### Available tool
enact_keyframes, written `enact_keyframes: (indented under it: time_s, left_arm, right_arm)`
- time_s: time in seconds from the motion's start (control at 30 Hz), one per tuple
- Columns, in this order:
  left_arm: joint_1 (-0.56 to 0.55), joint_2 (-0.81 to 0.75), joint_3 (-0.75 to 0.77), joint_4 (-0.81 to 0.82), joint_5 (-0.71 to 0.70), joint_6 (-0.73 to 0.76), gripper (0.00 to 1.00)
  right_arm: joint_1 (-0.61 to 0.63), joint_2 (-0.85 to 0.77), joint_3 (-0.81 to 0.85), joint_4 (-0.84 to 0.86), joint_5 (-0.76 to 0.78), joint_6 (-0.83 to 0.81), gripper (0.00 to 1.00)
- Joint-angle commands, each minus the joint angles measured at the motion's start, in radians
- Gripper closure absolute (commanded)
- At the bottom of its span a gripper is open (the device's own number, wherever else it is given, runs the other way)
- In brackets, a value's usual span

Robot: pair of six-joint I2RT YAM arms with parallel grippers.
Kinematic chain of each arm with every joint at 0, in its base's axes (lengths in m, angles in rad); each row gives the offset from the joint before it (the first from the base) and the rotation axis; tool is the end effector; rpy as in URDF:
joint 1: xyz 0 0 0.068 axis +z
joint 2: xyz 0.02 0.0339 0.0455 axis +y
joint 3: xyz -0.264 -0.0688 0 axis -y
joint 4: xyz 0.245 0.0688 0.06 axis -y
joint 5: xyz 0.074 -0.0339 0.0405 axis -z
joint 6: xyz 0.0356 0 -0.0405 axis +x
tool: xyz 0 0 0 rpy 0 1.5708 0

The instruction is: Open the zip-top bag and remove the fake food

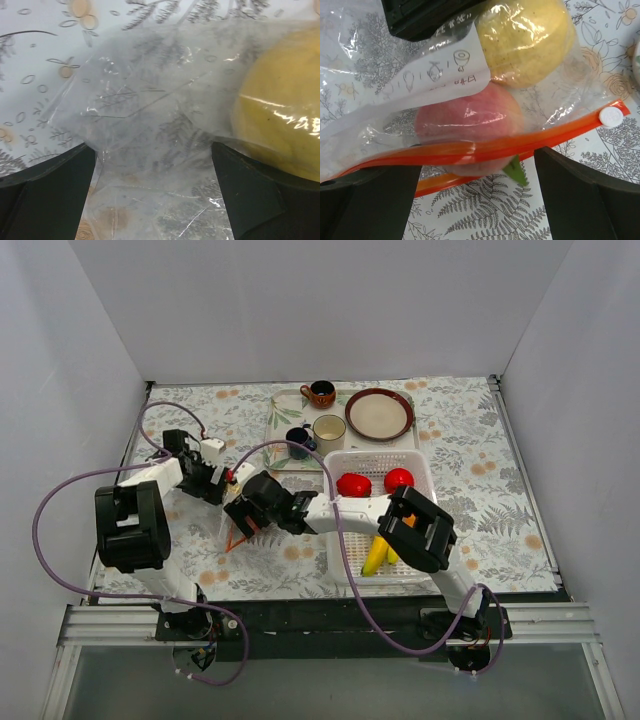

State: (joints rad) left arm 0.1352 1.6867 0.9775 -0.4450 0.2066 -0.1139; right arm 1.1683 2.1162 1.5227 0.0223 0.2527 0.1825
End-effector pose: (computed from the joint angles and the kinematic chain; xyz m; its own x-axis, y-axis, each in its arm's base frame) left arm 0.3176 0.0358 0.1622 -0.8946 -0.2340 -0.3807 -0.1523 0.9606 -0.2324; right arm 0.1981 0.4426 0.1933 -0.3550 -0.3852 -0.8518 -0.7566 0.6536 0.0198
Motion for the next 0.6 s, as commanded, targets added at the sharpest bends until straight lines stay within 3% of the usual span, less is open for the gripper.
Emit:
enact_keyframes:
  time_s: [0.0,0.3,0.43,0.57]
  left_arm:
    - [-0.042,-0.019,-0.017,-0.190,0.045,0.068,0.02]
    - [-0.082,-0.041,-0.026,-0.213,0.047,0.062,0.02]
    - [-0.083,-0.039,-0.043,-0.186,0.019,0.060,0.02]
    - [-0.083,-0.030,-0.048,-0.158,0.004,0.040,0.02]
  right_arm:
    - [0.002,0.021,0.076,0.033,-0.036,-0.023,0.01]
    - [0.004,0.067,0.129,0.045,-0.101,-0.002,0.01]
    - [0.008,0.015,0.029,0.045,-0.096,0.021,0.02]
    - [0.013,-0.080,-0.133,0.068,-0.081,0.041,0.13]
